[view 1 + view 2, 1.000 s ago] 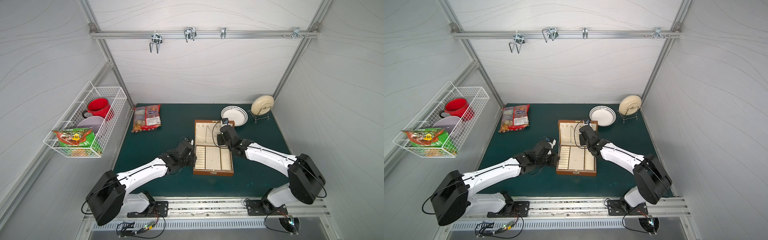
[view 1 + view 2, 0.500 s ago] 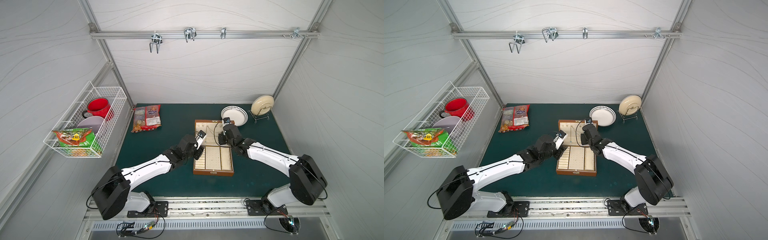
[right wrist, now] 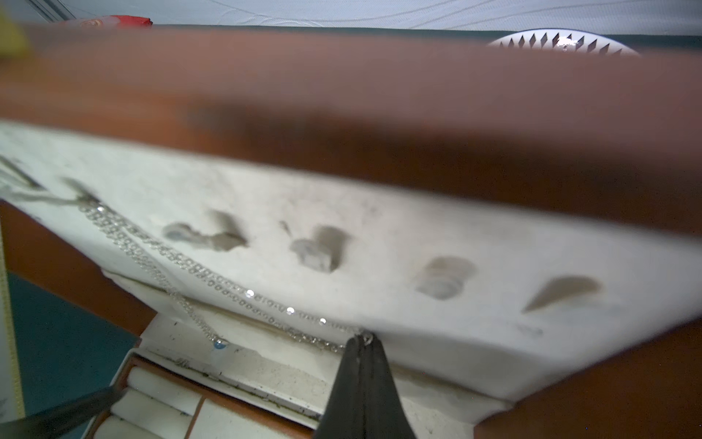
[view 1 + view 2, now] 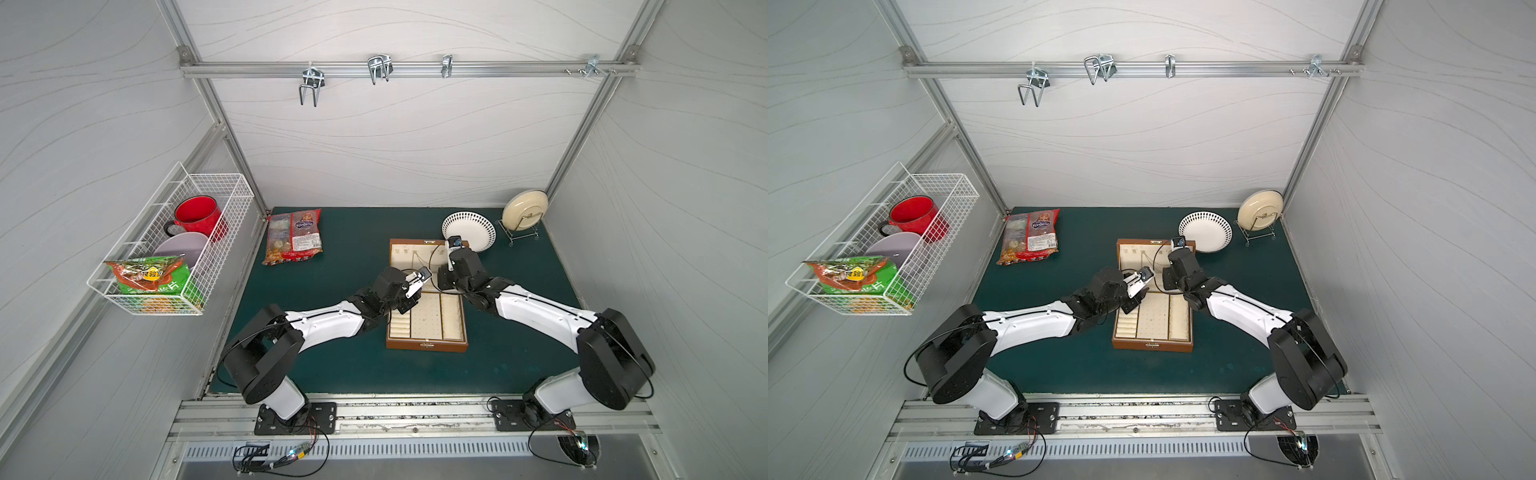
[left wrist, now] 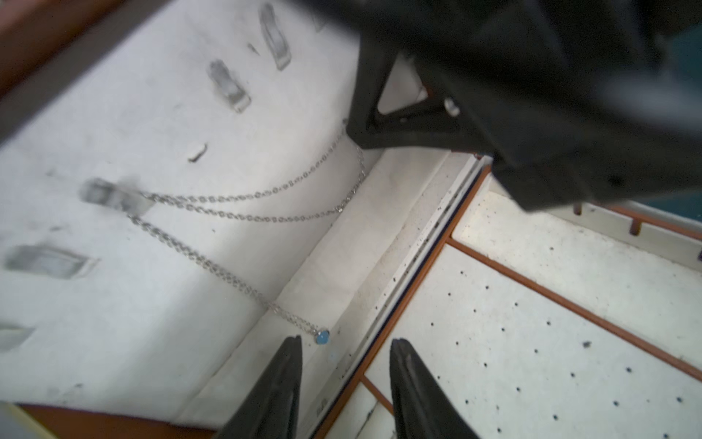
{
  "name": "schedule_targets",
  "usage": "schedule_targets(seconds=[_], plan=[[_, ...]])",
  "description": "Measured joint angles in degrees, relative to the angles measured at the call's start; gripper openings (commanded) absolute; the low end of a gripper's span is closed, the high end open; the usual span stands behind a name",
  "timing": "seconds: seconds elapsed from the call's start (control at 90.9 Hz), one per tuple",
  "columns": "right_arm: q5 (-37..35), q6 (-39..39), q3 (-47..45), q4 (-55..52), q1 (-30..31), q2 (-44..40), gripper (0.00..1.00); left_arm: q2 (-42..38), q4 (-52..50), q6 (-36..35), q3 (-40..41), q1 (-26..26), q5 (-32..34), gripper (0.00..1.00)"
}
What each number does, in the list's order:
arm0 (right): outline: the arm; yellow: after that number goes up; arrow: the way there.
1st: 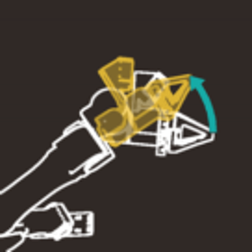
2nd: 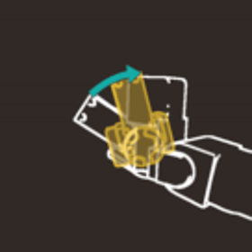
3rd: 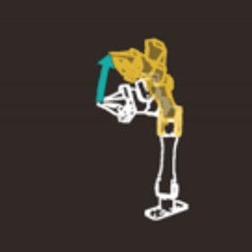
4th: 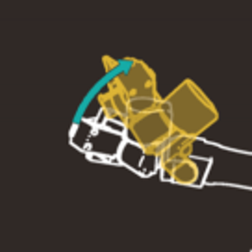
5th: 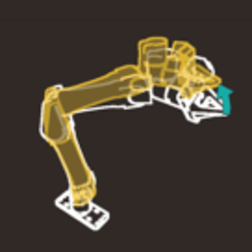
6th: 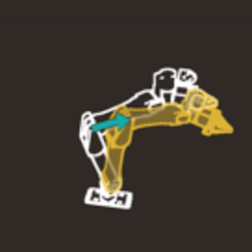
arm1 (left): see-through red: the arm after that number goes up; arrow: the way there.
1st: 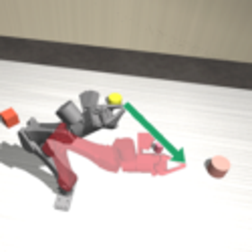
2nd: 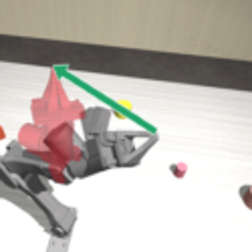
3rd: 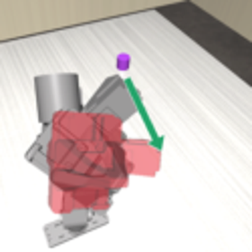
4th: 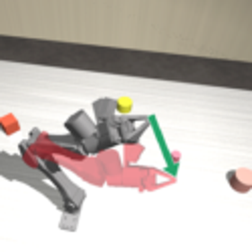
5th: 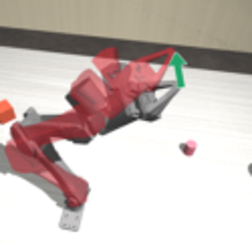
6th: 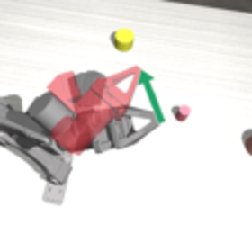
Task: Put jewelry chain into jewelry box
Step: Adjust the necklace in the storage slot.
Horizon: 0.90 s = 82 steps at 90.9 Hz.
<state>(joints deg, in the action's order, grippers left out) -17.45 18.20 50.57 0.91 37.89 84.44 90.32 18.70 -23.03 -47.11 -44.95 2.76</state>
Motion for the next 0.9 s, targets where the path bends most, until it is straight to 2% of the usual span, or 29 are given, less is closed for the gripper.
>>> schedule_targets(seconds=[0.022, 0.198, 0.363, 0.429, 0.561, 0.638, 0.671, 0.902], plan=[[0.0, 0.0, -0.1, 0.0, 0.0, 0.0, 0.18, 0.0, 0.3, 0.0, 0.0, 0.0, 0.0, 0.43], [0.3, 0.3, -0.4, 0.2, 0.0, -0.1, 0.25, -0.4, 0.4, 0.1, 0.0, 0.0, -0.1, 0.42], [0.7, 0.4, -1.4, -1.0, -0.1, -3.2, 0.38, -2.2, 0.3, -0.2, 0.1, 0.0, -0.4, 0.42], [0.7, 0.4, -1.7, -1.9, -0.3, -5.3, 0.51, -2.6, 0.4, -1.0, 0.1, 0.0, -0.9, 0.42], [0.8, 0.6, -3.9, -2.1, -0.8, -10.7, 0.69, -2.6, 0.4, -4.2, 0.1, 0.0, -1.9, 0.41], [1.1, 0.6, -7.5, -0.3, -1.1, -14.3, 0.89, -2.0, 2.3, -7.0, 0.5, 0.0, -2.7, 0.41], [1.1, 0.3, -9.5, 1.0, -1.2, -15.7, 0.98, -1.6, 3.5, -8.5, 0.9, 0.0, -3.2, 0.44], [1.3, 0.0, -19.4, 5.3, -1.9, -21.1, 0.99, 3.3, 7.5, -15.9, 1.7, 0.0, -5.0, 0.45]])
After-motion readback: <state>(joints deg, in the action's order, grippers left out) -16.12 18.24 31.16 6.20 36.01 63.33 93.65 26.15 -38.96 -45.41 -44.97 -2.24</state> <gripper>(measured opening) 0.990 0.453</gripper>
